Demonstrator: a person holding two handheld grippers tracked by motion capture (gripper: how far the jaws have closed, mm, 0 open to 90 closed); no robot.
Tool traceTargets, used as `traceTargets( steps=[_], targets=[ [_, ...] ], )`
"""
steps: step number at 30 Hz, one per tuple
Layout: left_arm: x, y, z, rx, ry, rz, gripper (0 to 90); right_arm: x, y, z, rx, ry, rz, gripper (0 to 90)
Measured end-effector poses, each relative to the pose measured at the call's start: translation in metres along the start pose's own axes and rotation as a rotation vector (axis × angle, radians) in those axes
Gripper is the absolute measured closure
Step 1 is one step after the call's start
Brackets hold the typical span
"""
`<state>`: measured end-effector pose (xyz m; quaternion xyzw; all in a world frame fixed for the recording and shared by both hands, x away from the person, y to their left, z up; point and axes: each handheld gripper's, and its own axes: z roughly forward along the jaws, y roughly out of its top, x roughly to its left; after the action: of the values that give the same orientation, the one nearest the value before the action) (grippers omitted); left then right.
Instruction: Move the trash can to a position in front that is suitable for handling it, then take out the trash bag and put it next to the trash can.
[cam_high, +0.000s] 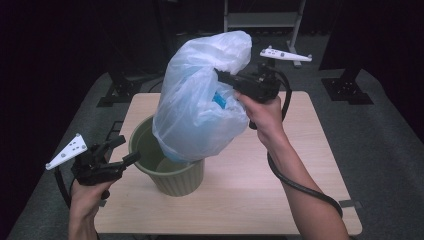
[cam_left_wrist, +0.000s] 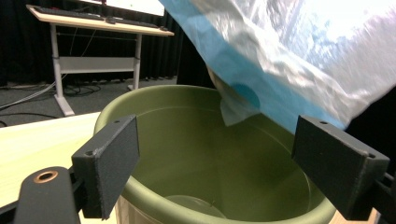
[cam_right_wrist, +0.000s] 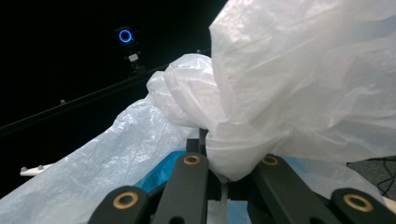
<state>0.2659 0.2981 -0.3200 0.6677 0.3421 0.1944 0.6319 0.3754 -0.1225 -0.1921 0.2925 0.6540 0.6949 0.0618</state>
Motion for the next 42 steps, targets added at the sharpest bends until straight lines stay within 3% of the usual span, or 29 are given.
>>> traceTargets(
  steps=[13,22,33,42],
  targets=[
    [0.003,-0.002,-0.002,-0.009,0.020,-0.009,9.5,-0.003,0.022,-0.020,-0.049,-0.063,-0.013,87.3],
    [0.003,-0.003,-0.001,0.002,0.020,-0.007,9.4,-0.008,0.035,-0.048,-0.084,-0.130,-0.020,87.3],
    [-0.001,0.000,0.001,0.000,0.007,0.011,9.4,-0.015,0.033,-0.075,-0.102,-0.186,-0.026,87.3],
    [-0.001,-0.001,-0.001,-0.002,0.020,0.010,9.4,-0.032,0.018,-0.085,-0.090,-0.225,0.012,87.3]
  ],
)
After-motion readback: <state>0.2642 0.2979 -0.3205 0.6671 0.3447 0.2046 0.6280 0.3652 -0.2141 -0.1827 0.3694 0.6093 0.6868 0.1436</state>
